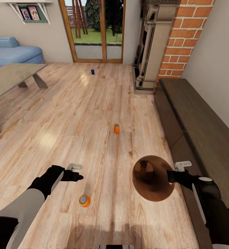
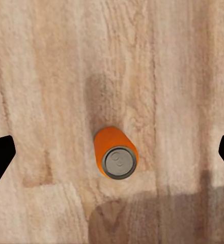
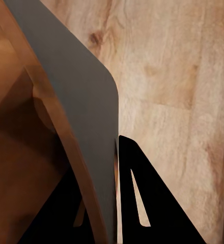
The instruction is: Put the three can of soda from the living room inside the tash can in the kitchen.
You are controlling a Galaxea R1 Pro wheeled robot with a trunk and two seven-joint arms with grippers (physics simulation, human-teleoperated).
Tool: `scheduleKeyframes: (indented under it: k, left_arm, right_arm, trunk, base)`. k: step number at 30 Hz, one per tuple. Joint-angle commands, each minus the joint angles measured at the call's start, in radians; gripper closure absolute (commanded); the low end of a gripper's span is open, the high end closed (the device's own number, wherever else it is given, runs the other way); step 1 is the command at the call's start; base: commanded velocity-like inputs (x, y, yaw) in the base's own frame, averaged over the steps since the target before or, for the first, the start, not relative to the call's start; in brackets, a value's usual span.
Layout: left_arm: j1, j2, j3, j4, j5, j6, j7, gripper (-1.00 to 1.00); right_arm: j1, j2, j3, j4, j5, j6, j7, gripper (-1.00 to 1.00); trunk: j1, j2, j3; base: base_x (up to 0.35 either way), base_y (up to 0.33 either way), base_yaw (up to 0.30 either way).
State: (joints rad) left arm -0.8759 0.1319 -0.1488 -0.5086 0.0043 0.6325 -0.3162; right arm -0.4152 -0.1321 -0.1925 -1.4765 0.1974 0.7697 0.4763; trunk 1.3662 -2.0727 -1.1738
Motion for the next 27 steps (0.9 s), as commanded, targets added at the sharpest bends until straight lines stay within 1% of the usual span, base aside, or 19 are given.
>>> scheduleKeyframes:
  k: [1,17,18,20,21,23,27]
  left_arm:
    - [0.0,-0.001,0.0,0.0,0.0,0.0,0.0,-1.0]
    - [0.001,-0.005,-0.002,-0.001,-0.005,-0.001,0.003,-1.0]
    - [0.001,-0.006,-0.003,-0.002,-0.004,-0.001,0.005,-1.0]
    - [0.001,-0.006,-0.003,-0.002,-0.003,-0.001,0.006,-1.0]
    - [0.001,-0.006,-0.004,-0.002,-0.002,-0.001,0.007,-1.0]
    - [0.001,-0.008,-0.004,-0.002,-0.002,-0.001,0.007,-1.0]
    - [0.0,-0.01,-0.004,-0.002,-0.003,-0.001,0.008,-1.0]
  right_arm:
    - [-0.001,0.0,0.0,-0.001,-0.016,0.003,0.006,1.0]
    - [-0.001,0.003,0.002,-0.001,-0.016,0.003,0.006,1.0]
    - [-0.011,0.001,0.002,-0.004,-0.01,0.004,0.006,1.0]
    - [-0.049,0.0,0.002,-0.016,0.019,0.015,0.006,1.0]
    - [-0.079,0.0,0.002,-0.031,0.048,0.049,0.007,1.0]
    - [-0.118,-0.001,0.003,-0.062,0.083,0.129,0.013,1.0]
    - [-0.15,-0.002,0.003,-0.086,0.098,0.18,0.017,1.0]
  trunk:
    - [0.004,-0.007,-0.005]
    - [0.065,-0.119,-0.08]
    - [0.069,-0.126,-0.085]
    - [0.077,-0.14,-0.094]
    - [0.08,-0.147,-0.099]
    - [0.088,-0.161,-0.108]
    - [0.103,-0.189,-0.127]
  base:
    - [0.0,0.0,0.0]
    - [0.0,0.0,0.0]
    - [0.0,0.0,0.0]
    - [0.0,0.0,0.0]
    - [0.0,0.0,0.0]
    - [0.0,0.0,0.0]
    - [0.0,0.0,0.0]
